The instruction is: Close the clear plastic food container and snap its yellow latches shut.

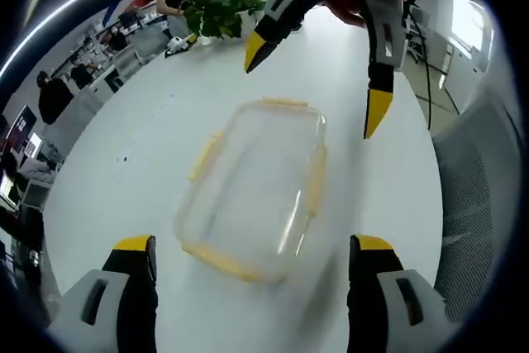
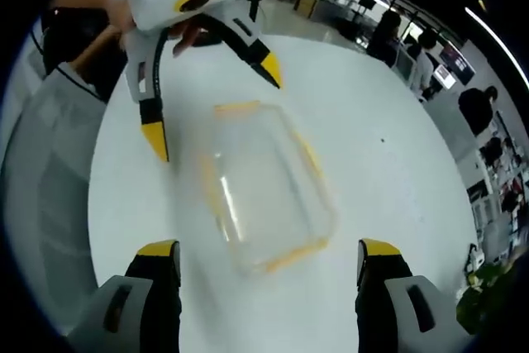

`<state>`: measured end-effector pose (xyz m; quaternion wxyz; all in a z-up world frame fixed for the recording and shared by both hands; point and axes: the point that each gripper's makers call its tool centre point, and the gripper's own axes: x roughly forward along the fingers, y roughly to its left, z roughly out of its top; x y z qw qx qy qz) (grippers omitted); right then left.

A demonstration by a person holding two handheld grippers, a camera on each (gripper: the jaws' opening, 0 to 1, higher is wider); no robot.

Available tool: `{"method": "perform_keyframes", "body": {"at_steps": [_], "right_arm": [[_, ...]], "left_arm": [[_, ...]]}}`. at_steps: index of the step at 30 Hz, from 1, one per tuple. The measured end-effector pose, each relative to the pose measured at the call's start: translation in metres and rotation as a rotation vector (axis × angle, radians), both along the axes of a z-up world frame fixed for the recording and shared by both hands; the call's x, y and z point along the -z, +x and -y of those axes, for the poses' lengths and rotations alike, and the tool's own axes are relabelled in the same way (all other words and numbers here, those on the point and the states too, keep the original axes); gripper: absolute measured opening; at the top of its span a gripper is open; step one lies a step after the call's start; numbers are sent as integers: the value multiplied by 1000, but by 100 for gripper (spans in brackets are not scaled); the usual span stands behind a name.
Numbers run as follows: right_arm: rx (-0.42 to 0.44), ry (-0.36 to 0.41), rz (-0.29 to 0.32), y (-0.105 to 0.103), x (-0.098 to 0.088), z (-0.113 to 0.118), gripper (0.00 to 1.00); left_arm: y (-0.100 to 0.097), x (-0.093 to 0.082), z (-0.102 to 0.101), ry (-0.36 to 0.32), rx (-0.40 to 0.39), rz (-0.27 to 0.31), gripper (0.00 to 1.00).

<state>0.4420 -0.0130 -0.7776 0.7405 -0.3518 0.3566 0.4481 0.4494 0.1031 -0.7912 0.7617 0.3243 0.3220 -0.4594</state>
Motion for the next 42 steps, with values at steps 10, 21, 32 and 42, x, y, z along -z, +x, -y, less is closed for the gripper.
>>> {"method": "perform_keyframes", "body": {"at_steps": [10, 21, 32, 42], "right_arm": [[85, 59, 0, -9, -3, 8, 88], [125, 92, -15, -27, 0, 12, 88], [175, 126, -56, -51, 10, 18, 87], [212, 162, -76, -65, 11, 19, 87]], "left_arm": [[-11, -4, 0, -55, -41, -5, 97], [-22, -6, -11, -99, -104, -17, 96], [-45, 1, -19, -143, -143, -51, 97], [-59, 3, -18, -168, -163, -68, 97]]}}
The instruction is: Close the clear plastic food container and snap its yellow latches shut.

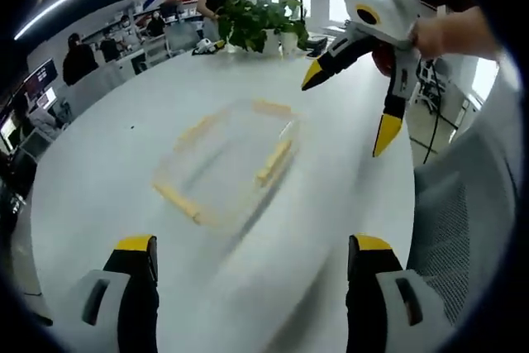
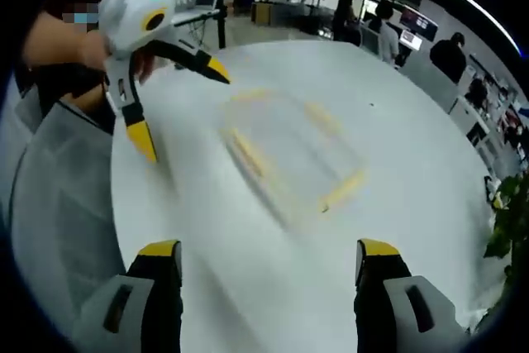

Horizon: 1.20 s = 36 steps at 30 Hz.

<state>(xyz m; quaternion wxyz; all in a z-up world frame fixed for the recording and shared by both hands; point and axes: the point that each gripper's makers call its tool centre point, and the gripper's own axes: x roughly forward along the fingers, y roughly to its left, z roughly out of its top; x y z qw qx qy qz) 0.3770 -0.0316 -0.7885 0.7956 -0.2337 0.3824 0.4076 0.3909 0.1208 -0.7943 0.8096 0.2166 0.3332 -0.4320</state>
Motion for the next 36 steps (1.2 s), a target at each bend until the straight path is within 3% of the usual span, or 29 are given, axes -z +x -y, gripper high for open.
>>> {"method": "perform_keyframes", "body": {"at_steps": [10, 24, 36], "right_arm": [[40, 38, 3, -12, 5, 3, 86], [96, 99, 89, -18, -2, 4, 85], [136, 119, 120, -30, -1, 9, 86]], "left_arm": [[-13, 6, -7, -28, -34, -12, 97], [-30, 9, -27, -68, -73, -10, 97], [-43, 11, -46, -92, -103, -17, 97]]}}
